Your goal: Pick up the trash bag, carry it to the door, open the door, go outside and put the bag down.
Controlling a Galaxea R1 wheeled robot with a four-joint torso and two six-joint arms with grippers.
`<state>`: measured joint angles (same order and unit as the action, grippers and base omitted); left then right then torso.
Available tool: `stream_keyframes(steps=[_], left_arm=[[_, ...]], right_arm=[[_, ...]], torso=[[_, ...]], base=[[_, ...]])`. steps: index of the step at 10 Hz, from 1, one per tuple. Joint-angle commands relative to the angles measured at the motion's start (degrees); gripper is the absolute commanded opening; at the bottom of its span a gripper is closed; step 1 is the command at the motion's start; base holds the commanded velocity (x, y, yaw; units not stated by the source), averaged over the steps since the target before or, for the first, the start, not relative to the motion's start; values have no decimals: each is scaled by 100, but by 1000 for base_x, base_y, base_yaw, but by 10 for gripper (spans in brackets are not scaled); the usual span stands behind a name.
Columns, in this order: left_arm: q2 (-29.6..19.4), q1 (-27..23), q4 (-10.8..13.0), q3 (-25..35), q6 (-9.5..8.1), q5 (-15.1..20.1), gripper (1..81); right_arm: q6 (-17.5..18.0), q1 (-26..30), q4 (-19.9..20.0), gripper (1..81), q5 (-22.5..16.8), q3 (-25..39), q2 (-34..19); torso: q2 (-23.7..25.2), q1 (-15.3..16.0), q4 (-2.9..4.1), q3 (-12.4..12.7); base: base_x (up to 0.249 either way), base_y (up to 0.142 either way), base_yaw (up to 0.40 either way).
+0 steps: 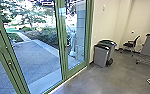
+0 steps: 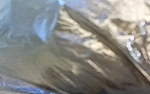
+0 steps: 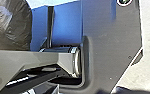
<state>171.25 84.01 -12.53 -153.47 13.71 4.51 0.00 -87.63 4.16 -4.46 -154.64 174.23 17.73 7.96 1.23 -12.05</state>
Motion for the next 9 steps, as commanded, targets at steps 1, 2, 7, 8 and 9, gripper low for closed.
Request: stream_keyframes(steps=[1,2,7,8,9], left_arm=[[-29,-301,49,10,61,349,10],[-29,-301,49,10,61,349,10],[-21,-222,119,10,61,-117,10],[-3,-196,190,10,61,-187,10],[-3,-196,190,10,61,-187,10]], right_arm=[[-18,249,-20,811,-371,22,36],[-18,249,-20,811,-371,22,36],[-18,135,-170,811,-336,22,44],[-18,135,-170,811,-327,22,44],[-18,144,-178,811,-327,22,53]], torso=[[0,0,0,0],[0,2,0,0],[0,2,0,0],[0,2,0,0],[0,2,0,0]], base=[[173,0,0],[173,0,0],[173,0,0],[170,0,0],[169,0,0]])
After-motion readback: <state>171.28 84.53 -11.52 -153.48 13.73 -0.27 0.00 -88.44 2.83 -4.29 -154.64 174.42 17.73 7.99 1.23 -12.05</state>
